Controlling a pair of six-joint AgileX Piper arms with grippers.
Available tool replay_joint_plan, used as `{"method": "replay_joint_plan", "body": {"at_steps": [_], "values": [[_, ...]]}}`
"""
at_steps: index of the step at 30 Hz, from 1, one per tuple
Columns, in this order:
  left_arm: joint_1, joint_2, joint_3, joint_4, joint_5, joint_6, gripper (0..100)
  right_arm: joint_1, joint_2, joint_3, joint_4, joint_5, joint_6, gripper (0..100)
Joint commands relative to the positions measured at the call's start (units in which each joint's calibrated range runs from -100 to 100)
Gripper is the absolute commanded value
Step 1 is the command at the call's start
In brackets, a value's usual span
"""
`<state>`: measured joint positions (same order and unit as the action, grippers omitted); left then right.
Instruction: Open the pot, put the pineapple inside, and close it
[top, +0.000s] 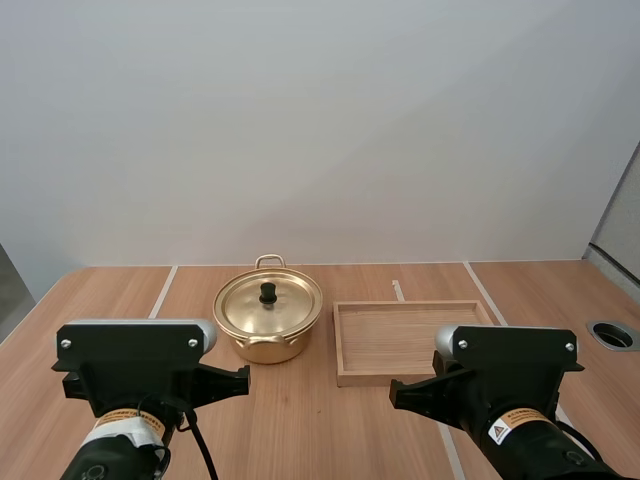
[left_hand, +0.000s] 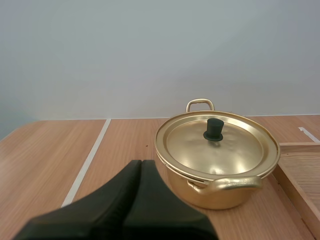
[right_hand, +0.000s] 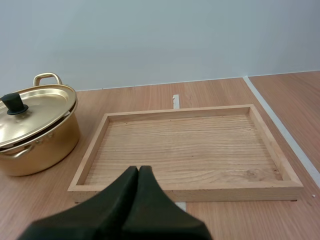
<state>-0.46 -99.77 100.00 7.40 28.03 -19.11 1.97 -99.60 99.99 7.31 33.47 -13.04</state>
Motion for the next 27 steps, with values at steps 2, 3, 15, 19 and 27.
{"method": "replay_joint_plan", "body": {"at_steps": [2,3,15,19,27], "values": [[0.08,-0.23,0.00,-0.91,-0.72,-0.52,0,0.03,-0.40,0.01,-0.40,0.17,0.00,0],[0.08,-0.23,0.00,-0.91,-0.72,-0.52,0,0.03,-0.40,0.01,-0.40,0.17,0.00,0],[0.07,-0.23,0.00,-0.30,2.20,-0.18,0,0.03,-0.40,0.01,-0.40,0.17,0.00,0],[0.07,-0.23,0.00,-0.45,2.24,-0.18,0,0.03,-0.40,0.01,-0.40,0.17,0.00,0],[0.07,-0.23,0.00,-0.76,1.36,-0.18,0,0.03,-0.40,0.01,-0.40,0.17,0.00,0]]}}
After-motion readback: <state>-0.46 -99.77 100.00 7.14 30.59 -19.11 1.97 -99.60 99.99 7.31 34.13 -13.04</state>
